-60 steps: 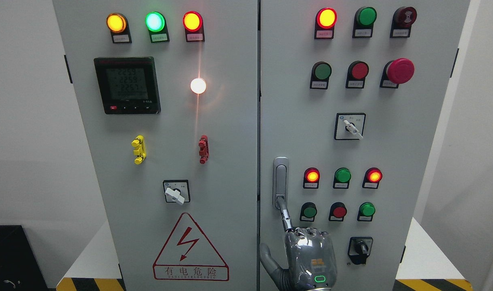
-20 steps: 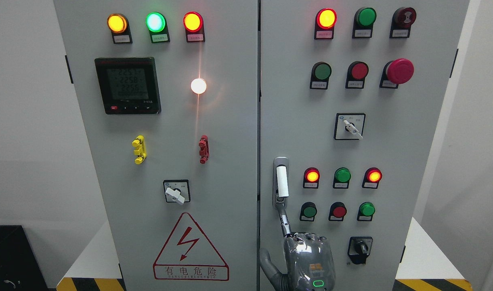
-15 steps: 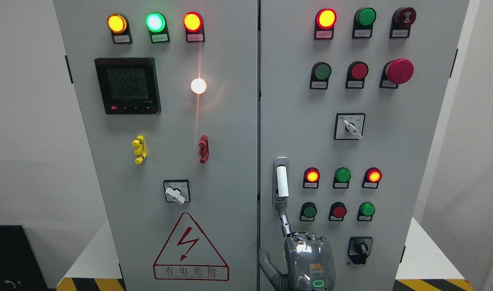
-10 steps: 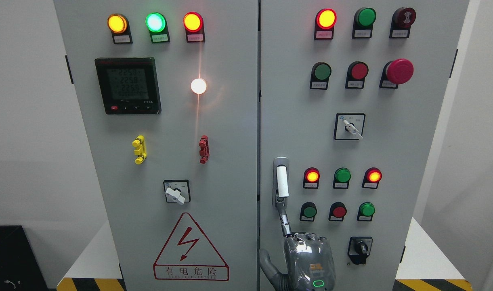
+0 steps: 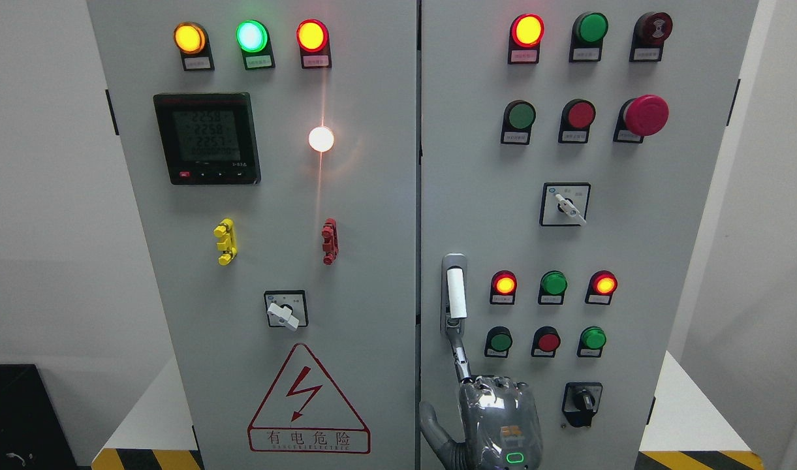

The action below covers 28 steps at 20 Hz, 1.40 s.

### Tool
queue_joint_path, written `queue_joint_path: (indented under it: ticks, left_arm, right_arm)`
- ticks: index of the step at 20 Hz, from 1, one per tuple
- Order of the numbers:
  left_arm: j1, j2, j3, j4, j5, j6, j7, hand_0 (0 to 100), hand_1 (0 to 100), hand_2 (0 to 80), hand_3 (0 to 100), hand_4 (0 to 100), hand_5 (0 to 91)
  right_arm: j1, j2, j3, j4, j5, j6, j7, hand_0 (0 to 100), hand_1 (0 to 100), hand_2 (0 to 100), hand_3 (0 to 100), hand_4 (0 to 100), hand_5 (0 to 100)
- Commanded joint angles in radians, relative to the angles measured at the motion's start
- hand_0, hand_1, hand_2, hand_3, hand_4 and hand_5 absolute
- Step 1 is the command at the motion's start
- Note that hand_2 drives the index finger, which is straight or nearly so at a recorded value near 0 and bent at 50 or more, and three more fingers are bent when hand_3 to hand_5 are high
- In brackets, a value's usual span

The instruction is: Release door handle

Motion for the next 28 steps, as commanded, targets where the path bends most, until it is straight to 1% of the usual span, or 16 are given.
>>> queue_joint_path:
  ticks: [1, 28]
  left_arm:
    - [0.0, 0.0, 0.0, 0.0, 0.0, 0.001, 0.0, 12, 56, 0.0, 0, 0, 0.0]
    - [0.0, 0.0, 0.0, 0.0, 0.0, 0.001, 0.0, 12, 56, 0.0, 0, 0, 0.0]
  right_arm:
    - [0.0, 0.0, 0.001, -0.017, 0.0, 0.0, 0.0, 40, 35, 4, 100, 100, 100]
    - [-0.003, -0.002, 0.004, -0.067, -0.001, -0.003, -0.003, 40, 34, 5, 100, 100, 100]
